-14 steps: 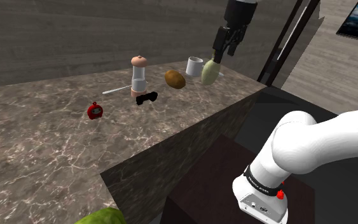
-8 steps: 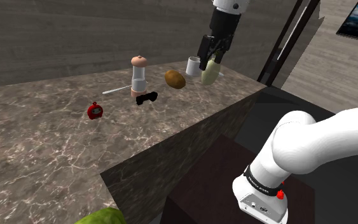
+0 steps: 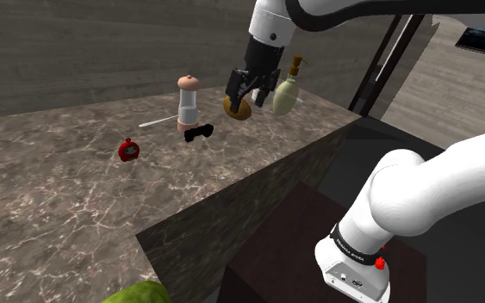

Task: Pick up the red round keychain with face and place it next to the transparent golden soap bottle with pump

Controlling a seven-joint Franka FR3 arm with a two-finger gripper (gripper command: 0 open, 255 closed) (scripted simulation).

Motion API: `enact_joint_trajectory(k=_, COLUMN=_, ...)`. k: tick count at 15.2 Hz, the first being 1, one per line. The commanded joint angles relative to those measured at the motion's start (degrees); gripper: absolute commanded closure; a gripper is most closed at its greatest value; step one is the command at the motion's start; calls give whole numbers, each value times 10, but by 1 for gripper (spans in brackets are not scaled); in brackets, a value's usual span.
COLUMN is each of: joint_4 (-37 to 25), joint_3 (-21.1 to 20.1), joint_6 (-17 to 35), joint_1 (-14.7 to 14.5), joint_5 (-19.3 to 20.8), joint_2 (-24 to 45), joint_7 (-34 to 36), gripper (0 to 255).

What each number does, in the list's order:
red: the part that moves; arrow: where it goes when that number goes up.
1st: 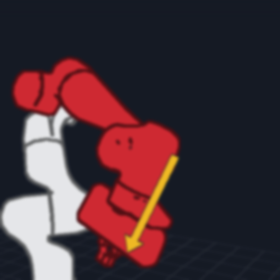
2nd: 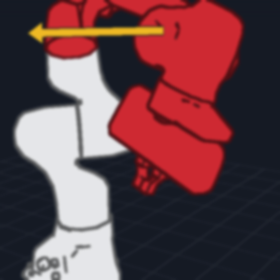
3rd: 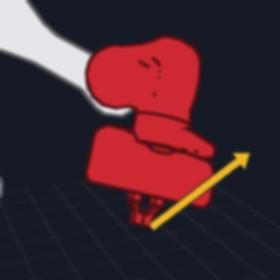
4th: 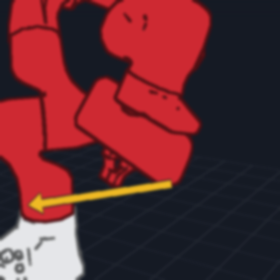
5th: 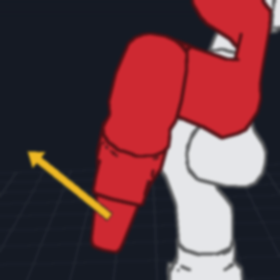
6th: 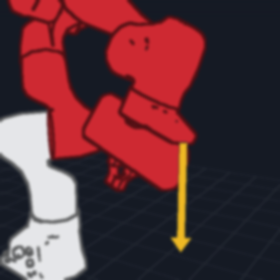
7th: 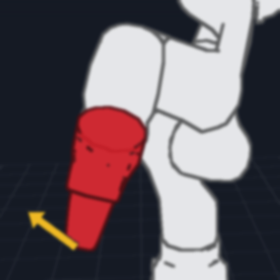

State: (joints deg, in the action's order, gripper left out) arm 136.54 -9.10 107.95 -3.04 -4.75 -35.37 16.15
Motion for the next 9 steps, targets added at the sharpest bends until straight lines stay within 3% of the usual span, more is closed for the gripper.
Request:
enact_joint_trajectory(k=1, joint_4=-2, joint_3=-12, joint_6=40, joint_1=-4, joint_5=-15, joint_2=31, joint_7=19, gripper=0)
enact_joint_trajectory(k=9, joint_4=-34, joint_3=-53, joint_6=183, joint_1=-16, joint_5=-57, joint_2=163, joint_7=80, gripper=0)
